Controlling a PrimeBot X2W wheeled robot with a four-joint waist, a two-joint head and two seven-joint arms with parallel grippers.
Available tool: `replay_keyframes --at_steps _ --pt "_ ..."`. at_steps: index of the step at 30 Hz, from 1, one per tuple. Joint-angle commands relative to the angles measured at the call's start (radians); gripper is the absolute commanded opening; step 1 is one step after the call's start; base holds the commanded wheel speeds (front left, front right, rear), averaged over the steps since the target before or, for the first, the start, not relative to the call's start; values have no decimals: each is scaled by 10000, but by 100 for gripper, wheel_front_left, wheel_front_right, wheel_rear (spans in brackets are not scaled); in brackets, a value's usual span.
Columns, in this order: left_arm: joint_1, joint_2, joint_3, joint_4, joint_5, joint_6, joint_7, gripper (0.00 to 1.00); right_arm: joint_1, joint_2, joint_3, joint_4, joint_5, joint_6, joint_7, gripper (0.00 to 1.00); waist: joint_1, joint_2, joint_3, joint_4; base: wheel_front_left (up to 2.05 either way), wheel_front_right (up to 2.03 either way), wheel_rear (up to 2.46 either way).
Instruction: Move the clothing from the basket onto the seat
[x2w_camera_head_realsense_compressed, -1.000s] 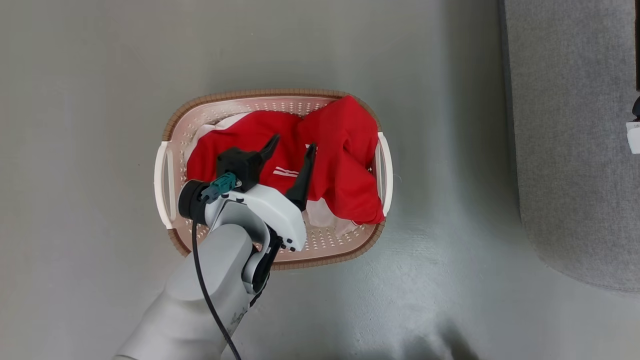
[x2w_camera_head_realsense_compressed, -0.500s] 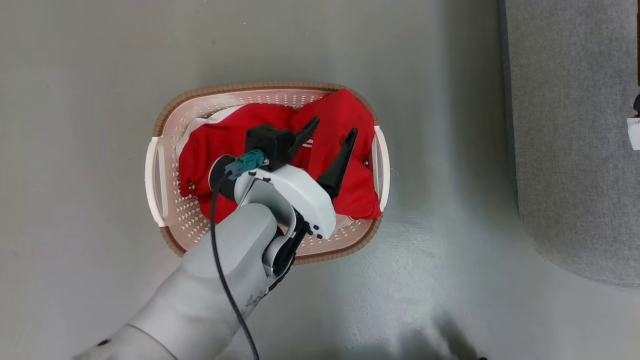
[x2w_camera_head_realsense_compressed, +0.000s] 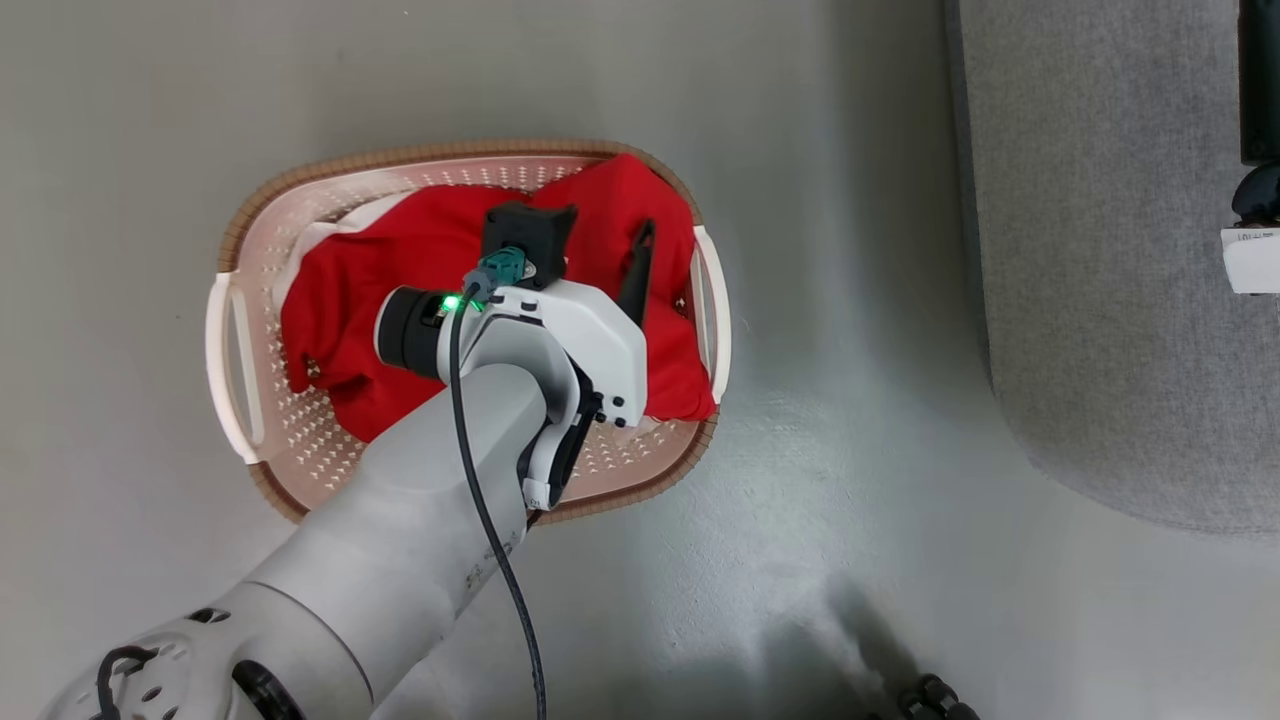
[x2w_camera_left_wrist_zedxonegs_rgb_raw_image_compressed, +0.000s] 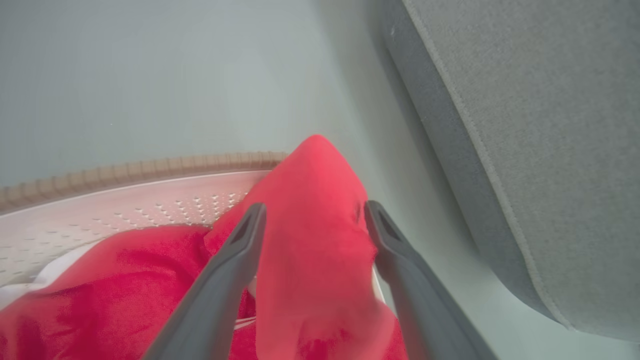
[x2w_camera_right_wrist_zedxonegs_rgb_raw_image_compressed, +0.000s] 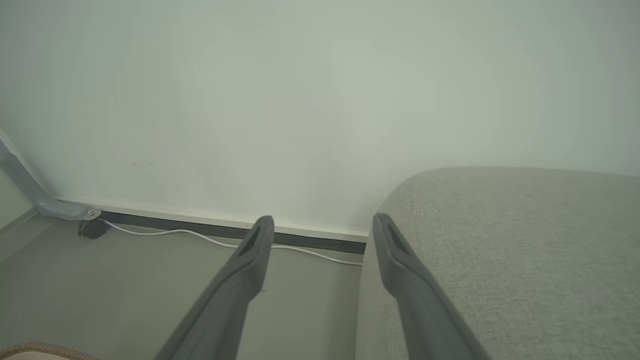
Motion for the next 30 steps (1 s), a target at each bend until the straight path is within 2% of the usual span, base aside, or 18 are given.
replay_keyframes --at_steps 1,4,8,9,10,11,18,21,30 --pt "-182 34 -8 -22 -207 133 -104 100 149 -134 37 -219 83 42 -61 100 -1 0 127 -101 0 0 0" --pt "-367 34 -535 342 -883 472 70 100 109 -76 10 -209 124 42 -61 100 -1 0 308 -214 0 0 0" --pt "-429 34 -827 559 -1378 678 274 100 70 -42 -31 -215 147 42 -61 100 -1 0 440 -272 0 0 0" --pt "-429 34 -878 608 -1458 729 286 79 61 -33 -51 -209 150 42 -61 100 -1 0 457 -271 0 0 0" --pt "-414 34 -920 624 -1538 728 289 10 53 -22 -67 -199 152 42 -61 100 -1 0 462 -267 0 0 0" --pt "-386 34 -955 650 -1614 724 286 0 49 -11 -80 -187 153 42 -61 100 -1 0 452 -260 0 0 0" --pt "-121 33 -1101 791 -1257 651 -4 0 125 76 -96 -79 87 42 -61 100 -1 0 -50 -71 0 0 0" --pt "127 33 -1038 692 -942 780 -91 0 263 131 -49 29 18 42 -61 100 -1 0 -552 81 0 0 0" --pt "1376 33 1373 80 1938 968 -102 0 823 334 176 422 -207 42 -61 100 -1 0 -2251 482 0 0 0"
